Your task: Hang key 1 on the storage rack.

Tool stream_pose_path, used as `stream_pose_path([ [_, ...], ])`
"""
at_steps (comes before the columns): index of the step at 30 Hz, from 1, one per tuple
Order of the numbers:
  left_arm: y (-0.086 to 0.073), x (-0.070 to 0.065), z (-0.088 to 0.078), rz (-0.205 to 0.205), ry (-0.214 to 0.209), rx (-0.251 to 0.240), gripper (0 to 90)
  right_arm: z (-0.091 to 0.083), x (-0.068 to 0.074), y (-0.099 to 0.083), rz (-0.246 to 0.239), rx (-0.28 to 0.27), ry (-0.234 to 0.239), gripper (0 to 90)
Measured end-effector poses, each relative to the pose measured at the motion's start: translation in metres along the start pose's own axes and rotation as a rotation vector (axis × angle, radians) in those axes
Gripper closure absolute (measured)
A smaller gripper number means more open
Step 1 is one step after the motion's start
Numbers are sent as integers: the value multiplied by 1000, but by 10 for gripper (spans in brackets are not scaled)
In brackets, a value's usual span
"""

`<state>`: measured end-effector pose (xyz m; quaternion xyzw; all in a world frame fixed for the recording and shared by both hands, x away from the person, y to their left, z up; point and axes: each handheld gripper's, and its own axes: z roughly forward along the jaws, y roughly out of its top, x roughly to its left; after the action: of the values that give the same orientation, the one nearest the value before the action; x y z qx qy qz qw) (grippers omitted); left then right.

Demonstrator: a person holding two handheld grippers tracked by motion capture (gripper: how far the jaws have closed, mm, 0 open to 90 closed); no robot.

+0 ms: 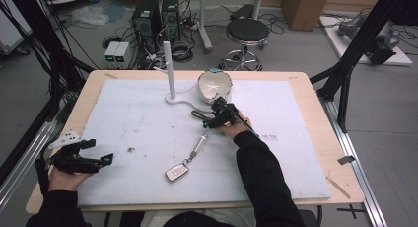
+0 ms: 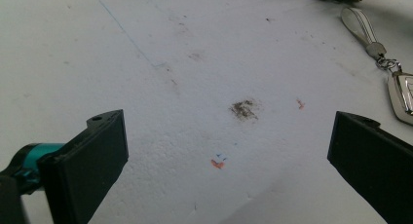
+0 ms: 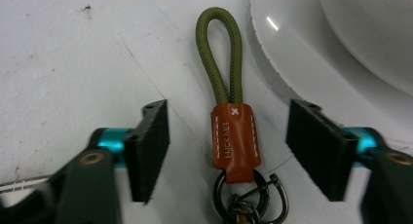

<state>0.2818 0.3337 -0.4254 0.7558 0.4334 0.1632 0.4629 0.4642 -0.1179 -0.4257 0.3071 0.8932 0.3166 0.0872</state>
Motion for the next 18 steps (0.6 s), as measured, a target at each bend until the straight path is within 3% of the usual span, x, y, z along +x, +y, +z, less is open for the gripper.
stream_pose_path([
  [9,-1,0,-1,-1,2,-2,17,7,-3,-1,2,28,18,571],
  [12,-1,0,-1,-1,1,0,17,7,-2,-1,-6,28,0,666],
  [15,-2,0,0,-1,1,1,17,6,-3,-1,-1,25,13,687],
  [18,-2,0,-1,-1,1,1,17,5,-1,0,-24,30,-3,712],
])
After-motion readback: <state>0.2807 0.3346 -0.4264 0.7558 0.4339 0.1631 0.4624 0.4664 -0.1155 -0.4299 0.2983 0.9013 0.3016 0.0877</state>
